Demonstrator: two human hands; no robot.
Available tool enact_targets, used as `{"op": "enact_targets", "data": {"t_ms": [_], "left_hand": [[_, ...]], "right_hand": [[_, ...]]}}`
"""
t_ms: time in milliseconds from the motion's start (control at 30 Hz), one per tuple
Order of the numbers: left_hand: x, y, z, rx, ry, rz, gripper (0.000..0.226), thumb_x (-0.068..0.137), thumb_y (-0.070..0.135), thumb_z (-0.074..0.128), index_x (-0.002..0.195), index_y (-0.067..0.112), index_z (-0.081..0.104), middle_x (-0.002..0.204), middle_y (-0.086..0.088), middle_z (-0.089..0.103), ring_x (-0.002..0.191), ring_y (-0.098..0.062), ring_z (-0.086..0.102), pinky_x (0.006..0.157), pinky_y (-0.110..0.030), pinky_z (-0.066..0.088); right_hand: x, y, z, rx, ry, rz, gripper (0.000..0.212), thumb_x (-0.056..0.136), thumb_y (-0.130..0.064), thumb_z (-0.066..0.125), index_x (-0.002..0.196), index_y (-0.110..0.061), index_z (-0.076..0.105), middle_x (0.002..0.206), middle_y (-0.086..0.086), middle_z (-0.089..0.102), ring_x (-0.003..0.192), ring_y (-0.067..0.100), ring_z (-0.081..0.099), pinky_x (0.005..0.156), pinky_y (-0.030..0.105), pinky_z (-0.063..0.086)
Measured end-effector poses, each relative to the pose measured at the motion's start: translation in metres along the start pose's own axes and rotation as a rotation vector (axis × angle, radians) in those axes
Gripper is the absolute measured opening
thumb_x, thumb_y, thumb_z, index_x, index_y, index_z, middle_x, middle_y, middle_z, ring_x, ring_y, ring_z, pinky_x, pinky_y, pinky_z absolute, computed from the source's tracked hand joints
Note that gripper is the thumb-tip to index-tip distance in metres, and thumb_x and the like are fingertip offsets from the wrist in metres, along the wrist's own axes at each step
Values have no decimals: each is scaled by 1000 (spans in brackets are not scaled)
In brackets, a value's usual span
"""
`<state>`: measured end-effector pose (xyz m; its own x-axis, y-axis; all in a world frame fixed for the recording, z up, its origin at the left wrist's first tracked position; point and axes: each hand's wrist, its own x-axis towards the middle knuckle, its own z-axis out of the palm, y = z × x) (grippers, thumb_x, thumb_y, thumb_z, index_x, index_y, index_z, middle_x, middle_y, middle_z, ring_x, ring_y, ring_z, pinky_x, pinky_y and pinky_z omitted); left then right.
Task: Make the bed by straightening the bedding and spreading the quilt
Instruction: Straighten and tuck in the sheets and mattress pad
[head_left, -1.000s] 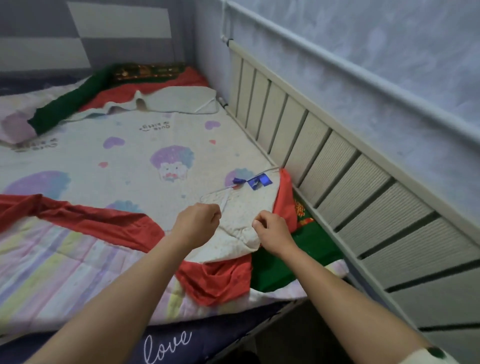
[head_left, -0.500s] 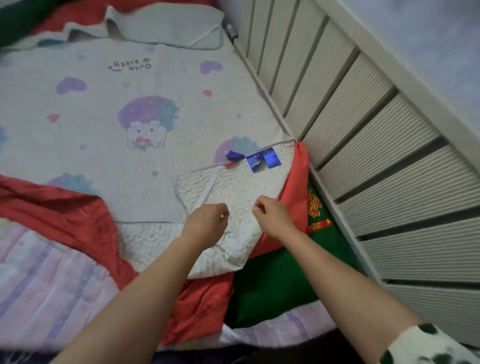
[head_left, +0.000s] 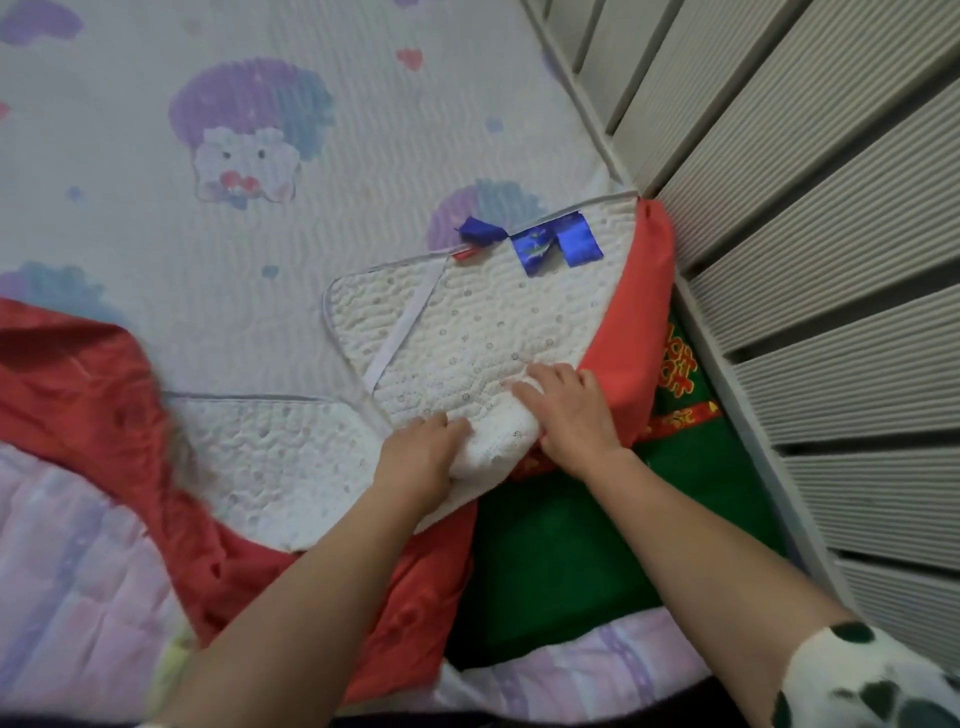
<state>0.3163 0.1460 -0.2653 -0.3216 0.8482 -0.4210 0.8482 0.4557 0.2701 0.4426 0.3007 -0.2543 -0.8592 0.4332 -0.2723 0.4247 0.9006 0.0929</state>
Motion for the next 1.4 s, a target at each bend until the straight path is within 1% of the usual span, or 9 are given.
{"op": "enact_targets", "data": {"t_ms": [300, 433, 600, 767, 900, 1033, 1133, 1300, 1400], "left_hand": [[25, -76, -106, -46, 427, -108, 28, 79, 18, 68, 105, 15, 56, 101, -6, 50, 99, -30, 48, 58, -35, 34], [31, -113, -166, -42, 608, -295, 41, 77, 10, 66, 116, 15, 55, 110, -10, 51, 106, -33, 46, 62, -39, 36], [23, -141, -166, 3, 594, -408, 76, 71, -3, 59, 141, 13, 35, 129, -18, 44, 112, -40, 44, 90, -46, 37], [8, -126, -109, -122, 699, -190, 51, 70, 3, 56, 121, 5, 57, 115, -22, 55, 96, -42, 54, 77, -47, 45], [-9, -104, -61, -211, 473, 29, 35, 71, 17, 55, 104, 10, 65, 93, -12, 59, 85, -36, 58, 69, -42, 51], [-23, -100, -31, -133, 49, -92, 48, 77, 45, 67, 116, 18, 56, 110, -3, 52, 107, -25, 50, 88, -38, 44], [-34, -104, -19, -131, 23, -161, 50, 78, 45, 67, 118, 19, 53, 113, -2, 50, 110, -24, 49, 90, -37, 42], [-62, -126, -12, -228, 14, -219, 54, 76, 45, 69, 122, 23, 53, 114, -1, 53, 110, -23, 52, 91, -37, 45], [-79, -148, -8, -254, -17, -250, 56, 74, 54, 68, 116, 19, 55, 108, -4, 54, 103, -25, 55, 86, -35, 46]], "right_hand": [[84, -19, -78, 80, 381, -88, 31, 53, -7, 63, 83, -16, 64, 70, 3, 61, 69, 28, 60, 58, 32, 40], [154, -42, -137, 164, 612, -76, 28, 58, -6, 63, 84, -17, 64, 72, 4, 64, 72, 30, 61, 60, 34, 40], [183, -62, -149, 213, 284, -157, 63, 77, -27, 70, 134, -19, 44, 125, 6, 54, 116, 29, 48, 93, 41, 35], [144, -63, -108, 310, 454, -176, 29, 71, -6, 60, 100, -12, 59, 96, 9, 58, 89, 30, 55, 75, 42, 44], [99, -70, -69, 313, 117, -176, 16, 82, -13, 54, 97, -12, 58, 96, 9, 58, 92, 32, 57, 77, 41, 45], [74, -90, -34, 432, -321, 1, 32, 87, -42, 59, 104, -15, 57, 108, 9, 63, 100, 31, 61, 79, 36, 48], [65, -109, -11, 704, -503, 205, 49, 79, -49, 69, 108, -12, 60, 111, 9, 64, 101, 27, 61, 82, 32, 47], [66, -129, -5, 871, -450, 323, 23, 85, -13, 57, 62, -13, 51, 71, 13, 57, 71, 27, 58, 65, 35, 48], [75, -130, -26, 1214, -313, 508, 19, 92, -14, 45, 73, -12, 47, 74, 9, 51, 66, 25, 54, 66, 47, 56]]}}
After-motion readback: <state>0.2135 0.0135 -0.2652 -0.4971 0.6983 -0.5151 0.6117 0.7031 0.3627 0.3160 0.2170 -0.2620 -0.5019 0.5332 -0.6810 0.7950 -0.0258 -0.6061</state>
